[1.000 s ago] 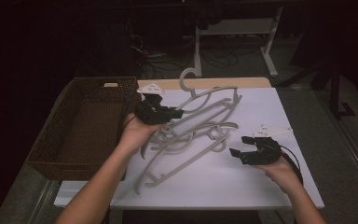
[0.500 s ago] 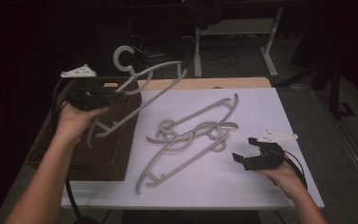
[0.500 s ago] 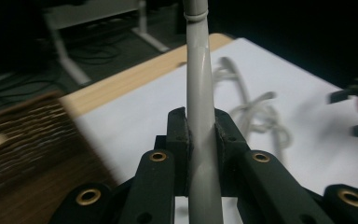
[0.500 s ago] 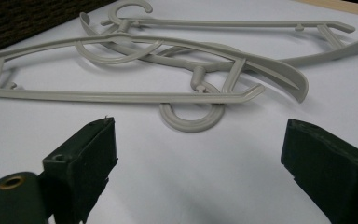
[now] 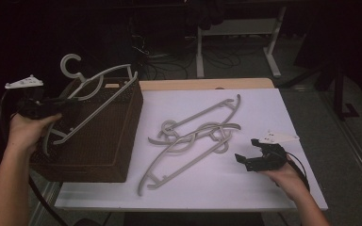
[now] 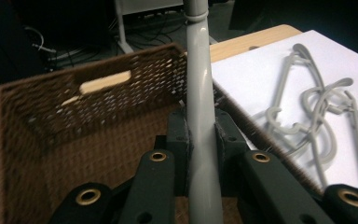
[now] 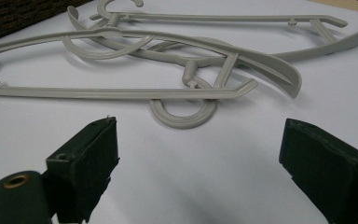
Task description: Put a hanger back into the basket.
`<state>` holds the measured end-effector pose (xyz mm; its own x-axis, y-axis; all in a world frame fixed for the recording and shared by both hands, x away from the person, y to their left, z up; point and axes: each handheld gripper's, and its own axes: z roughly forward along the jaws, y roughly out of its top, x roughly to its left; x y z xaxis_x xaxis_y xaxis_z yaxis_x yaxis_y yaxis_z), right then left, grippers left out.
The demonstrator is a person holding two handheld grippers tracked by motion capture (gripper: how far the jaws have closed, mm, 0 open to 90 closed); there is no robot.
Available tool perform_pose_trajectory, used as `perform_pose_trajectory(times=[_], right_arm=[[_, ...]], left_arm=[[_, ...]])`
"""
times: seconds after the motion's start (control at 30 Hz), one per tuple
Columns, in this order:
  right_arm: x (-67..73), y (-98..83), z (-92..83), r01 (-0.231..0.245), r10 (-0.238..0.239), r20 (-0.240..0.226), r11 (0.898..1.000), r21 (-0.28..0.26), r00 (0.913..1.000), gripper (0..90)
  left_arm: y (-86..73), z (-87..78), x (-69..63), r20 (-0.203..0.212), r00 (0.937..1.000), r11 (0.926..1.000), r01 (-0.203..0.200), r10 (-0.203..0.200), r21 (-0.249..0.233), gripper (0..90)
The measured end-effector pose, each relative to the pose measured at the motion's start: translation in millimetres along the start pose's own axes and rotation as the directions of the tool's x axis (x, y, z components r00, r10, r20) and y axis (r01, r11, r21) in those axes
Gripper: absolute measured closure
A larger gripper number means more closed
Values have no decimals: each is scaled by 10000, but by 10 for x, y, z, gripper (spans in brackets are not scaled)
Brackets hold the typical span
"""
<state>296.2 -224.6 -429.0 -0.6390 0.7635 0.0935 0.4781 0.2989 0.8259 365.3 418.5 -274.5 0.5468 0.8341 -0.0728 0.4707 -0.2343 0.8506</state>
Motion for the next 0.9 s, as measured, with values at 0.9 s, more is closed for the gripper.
perform_pose_trajectory(times=[0.9], right_arm=[[3, -5, 31, 177, -178, 87, 9998, 113, 9998, 114]], left_arm=[[-642, 557, 419, -1054, 9862, 9649, 1484, -1279, 2168, 601]])
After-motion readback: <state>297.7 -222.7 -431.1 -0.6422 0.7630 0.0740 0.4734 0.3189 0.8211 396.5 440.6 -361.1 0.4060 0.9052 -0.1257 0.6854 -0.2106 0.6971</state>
